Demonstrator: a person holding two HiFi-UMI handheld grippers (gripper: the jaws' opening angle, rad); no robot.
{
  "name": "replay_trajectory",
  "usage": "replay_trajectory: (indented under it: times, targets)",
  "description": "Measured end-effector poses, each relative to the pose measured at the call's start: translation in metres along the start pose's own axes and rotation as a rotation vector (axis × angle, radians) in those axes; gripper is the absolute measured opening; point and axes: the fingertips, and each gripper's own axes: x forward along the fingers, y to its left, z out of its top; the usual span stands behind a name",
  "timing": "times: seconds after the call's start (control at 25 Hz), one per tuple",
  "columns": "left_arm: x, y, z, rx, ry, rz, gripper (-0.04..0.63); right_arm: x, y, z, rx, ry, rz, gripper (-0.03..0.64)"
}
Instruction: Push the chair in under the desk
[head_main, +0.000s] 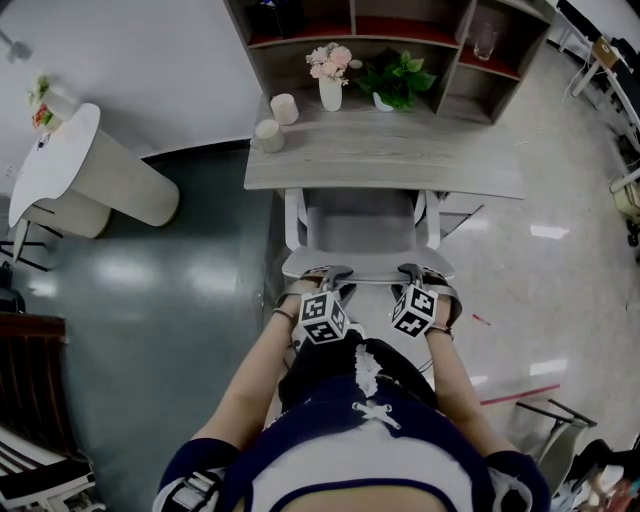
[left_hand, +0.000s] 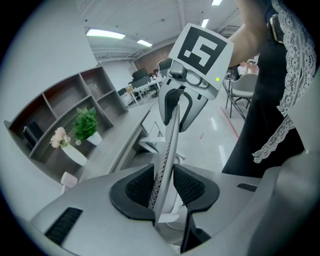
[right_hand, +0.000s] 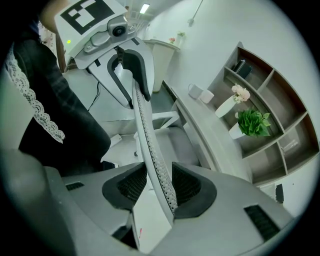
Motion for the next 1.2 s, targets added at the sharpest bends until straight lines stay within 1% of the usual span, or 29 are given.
replay_trajectory:
  times: [0.36,1.2]
  targets:
    - [0.008,0.012,0.002,-0.001,0.001,0.004,0.127,0.006,-0.014,0.0,0.0,-0.002,0.012,0.141]
    - [0.023,0.048,0.002,-0.002,0.004,0.009,0.128,0.021,-0.049,0.006,0.001,-0.005,0.001,0.141]
